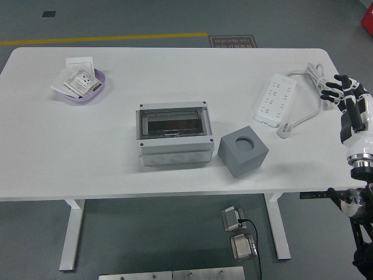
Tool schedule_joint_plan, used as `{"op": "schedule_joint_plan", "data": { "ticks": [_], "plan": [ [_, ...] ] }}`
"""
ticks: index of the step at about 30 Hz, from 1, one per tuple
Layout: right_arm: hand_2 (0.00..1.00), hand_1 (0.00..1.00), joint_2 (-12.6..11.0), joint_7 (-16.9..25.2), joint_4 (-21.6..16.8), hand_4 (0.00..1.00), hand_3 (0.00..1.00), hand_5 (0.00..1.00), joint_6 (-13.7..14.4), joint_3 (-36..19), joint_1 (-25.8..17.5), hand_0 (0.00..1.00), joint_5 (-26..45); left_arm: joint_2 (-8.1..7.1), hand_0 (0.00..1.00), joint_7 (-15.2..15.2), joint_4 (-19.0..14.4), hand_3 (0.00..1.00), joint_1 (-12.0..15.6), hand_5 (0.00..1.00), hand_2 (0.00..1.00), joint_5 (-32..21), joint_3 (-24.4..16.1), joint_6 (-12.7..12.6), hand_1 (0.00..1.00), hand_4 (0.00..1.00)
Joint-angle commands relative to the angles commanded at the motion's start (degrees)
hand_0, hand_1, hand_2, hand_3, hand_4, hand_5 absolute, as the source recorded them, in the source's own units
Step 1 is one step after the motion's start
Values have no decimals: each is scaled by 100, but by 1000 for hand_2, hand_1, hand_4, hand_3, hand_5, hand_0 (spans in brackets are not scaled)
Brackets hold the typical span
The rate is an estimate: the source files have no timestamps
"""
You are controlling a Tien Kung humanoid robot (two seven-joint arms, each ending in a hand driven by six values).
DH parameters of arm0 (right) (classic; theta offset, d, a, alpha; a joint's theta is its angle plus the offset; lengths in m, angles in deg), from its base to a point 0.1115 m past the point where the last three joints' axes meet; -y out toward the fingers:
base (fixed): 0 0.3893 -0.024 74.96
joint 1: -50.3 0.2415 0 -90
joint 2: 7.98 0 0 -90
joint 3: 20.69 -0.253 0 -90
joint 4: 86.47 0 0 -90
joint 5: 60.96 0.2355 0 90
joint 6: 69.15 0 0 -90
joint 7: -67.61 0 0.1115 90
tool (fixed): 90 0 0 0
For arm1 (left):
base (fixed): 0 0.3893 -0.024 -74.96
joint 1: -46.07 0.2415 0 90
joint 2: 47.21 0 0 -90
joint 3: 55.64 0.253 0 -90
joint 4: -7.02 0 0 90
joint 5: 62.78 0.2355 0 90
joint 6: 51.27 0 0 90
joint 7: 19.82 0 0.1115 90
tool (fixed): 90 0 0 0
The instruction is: Pick up the cylinder from the cube,place it in the box,flap close box
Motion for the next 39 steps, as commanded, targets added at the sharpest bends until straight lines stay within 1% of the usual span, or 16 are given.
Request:
{"op": "schedule_joint_plan", "data": {
  "ticks": [3, 4, 9, 15, 16, 22, 24, 28, 32, 34, 39],
  "plan": [
    [600, 538, 10, -41, -97, 943, 651, 635, -54, -28, -26, 610, 135, -24, 699, 2, 0, 695, -20, 533, 647, 21, -22, -3, 708, 747],
    [602, 541, 9, -58, -130, 945, 657, 639, -66, -28, -36, 626, 130, -30, 700, 4, 0, 696, -21, 534, 647, 20, -22, -3, 708, 747],
    [602, 541, 6, -142, -282, 945, 657, 639, -95, -32, -81, 626, -5, -39, 700, 15, 0, 696, 4, 534, 647, 27, -34, 3, 708, 747],
    [603, 547, 19, -226, -363, 946, 660, 648, -111, -117, -131, 636, -207, 3, 702, 10, 0, 697, 67, 534, 647, -39, -3, -1, 708, 748],
    [600, 548, 25, -236, -370, 951, 658, 653, -115, -145, -141, 661, -228, 15, 702, 9, 0, 698, 71, 538, 647, -50, 4, 1, 709, 749],
    [603, 558, 35, -285, -421, 950, 663, 654, -140, -256, -154, 667, -313, 46, 702, 8, 0, 699, 79, 540, 648, -32, -14, 10, 708, 752],
    [603, 558, 41, -335, -441, 950, 663, 654, -184, -291, -157, 667, -418, 47, 702, 18, 0, 699, 80, 540, 648, 1, -46, 13, 708, 752],
    [592, 557, 59, -571, -538, 951, 661, 653, -332, -382, -178, 673, -892, 50, 703, 43, 0, 700, 90, 543, 648, 63, -101, 29, 709, 755],
    [592, 557, 61, -692, -622, 951, 661, 653, -371, -426, -174, 673, -1312, 47, 703, 62, 0, 700, 103, 543, 648, 90, -123, 36, 709, 755],
    [597, 554, 56, -700, -628, 943, 661, 660, -371, -437, -168, 691, -1382, 44, 704, 66, 0, 703, 98, 544, 648, 101, -134, 35, 709, 756],
    [597, 554, 47, -706, -627, 943, 661, 660, -369, -457, -176, 691, -1437, 40, 704, 65, 0, 703, 89, 544, 648, 126, -156, 29, 709, 756]
  ]
}}
